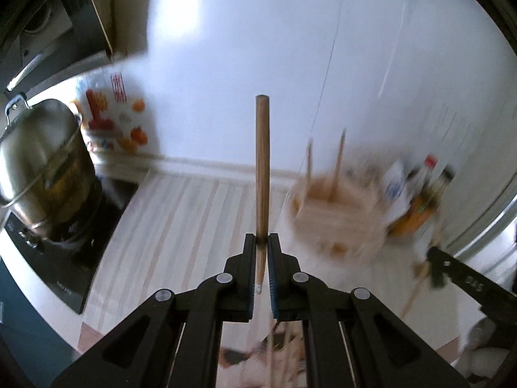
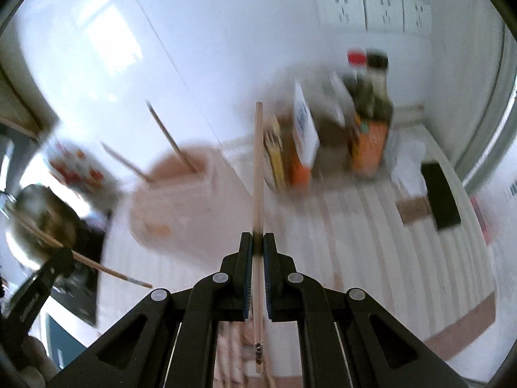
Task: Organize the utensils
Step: 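Carry the chopsticks up into the pink holder and open both tools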
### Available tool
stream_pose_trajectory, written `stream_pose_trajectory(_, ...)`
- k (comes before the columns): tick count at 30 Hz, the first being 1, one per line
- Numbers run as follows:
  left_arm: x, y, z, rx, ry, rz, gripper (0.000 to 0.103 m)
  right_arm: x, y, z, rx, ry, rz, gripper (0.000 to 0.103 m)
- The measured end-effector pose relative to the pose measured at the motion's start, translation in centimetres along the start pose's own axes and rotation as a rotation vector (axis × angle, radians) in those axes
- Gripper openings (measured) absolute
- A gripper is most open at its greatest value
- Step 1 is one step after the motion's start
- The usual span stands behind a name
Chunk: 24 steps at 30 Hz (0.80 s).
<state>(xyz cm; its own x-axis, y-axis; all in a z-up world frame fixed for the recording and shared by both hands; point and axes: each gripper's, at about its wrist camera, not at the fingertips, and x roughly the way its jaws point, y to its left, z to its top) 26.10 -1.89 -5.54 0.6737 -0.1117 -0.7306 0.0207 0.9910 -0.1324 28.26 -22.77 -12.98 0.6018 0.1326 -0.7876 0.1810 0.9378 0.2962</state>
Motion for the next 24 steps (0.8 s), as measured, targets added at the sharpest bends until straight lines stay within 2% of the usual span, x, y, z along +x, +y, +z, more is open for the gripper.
stream_pose_trajectory(5,-2.8,-0.8,4.6,-0.036,-0.081,-0.088,0.004,-2.3,1.5,5.4,0.019,-0.116,0.047,0.007)
stream_pose_trajectory(10,-2.6,-1.9,8.0,-0.042,-0.103,-0.141,0.004,-1.7,2.6,10.2,0.046,-0.194,0.08,0.007)
stream_pose_trajectory(17,0.8,-4.2,10.8,-0.013,-0.065,-0.152,0.004,1.4,4.2,14.2,0.073,-0.238,0.103,0.007)
stream_pose_trajectory(24,5.3,-5.9,10.4,0.049,0.024,-0.129,0.004,5.6,5.5,15.0,0.06,-0.241,0.098,0.007)
